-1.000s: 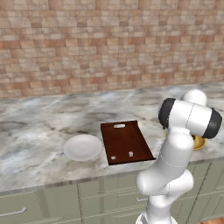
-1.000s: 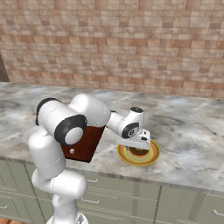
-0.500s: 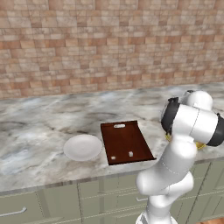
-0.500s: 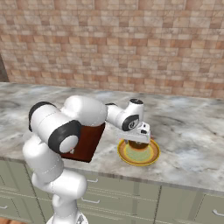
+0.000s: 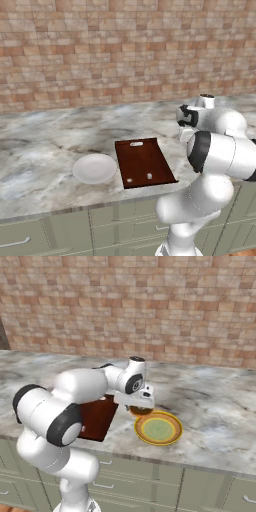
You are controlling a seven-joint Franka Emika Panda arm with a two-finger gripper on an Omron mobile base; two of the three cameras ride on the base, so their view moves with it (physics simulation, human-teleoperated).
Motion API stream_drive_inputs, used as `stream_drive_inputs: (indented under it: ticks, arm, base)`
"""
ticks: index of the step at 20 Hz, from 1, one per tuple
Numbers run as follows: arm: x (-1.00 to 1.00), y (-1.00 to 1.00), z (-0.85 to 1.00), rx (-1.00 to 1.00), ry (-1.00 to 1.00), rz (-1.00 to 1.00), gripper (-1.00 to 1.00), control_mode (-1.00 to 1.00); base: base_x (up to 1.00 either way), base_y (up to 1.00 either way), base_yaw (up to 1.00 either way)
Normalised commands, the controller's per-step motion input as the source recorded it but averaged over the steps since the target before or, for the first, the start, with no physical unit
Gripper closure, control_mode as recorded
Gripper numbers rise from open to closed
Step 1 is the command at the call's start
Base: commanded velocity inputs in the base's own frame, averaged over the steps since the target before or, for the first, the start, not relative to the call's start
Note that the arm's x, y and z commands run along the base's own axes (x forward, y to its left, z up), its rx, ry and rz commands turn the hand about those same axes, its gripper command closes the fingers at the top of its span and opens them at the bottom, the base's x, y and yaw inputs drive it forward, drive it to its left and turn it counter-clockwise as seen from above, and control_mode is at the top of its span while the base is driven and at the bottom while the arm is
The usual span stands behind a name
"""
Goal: Move the dessert items from the plates to the tray.
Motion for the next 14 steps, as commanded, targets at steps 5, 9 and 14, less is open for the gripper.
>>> stream_drive_inputs:
  ticks: [5, 9, 14]
  arm:
    - [-0.11, 0.96, 0.05, -0.03, 0.0, 0.08, 1.0, -1.0]
    - [-0.1, 1.0, 0.0, -0.07, 0.0, 0.06, 1.0, -1.0]
    - [0.0, 0.93, 0.0, -0.03, 0.0, 0.05, 1.0, -1.0]
  base:
    - [0.0, 0.0, 0.0]
    - [0.0, 0.0, 0.0]
    - [0.0, 0.0, 0.0]
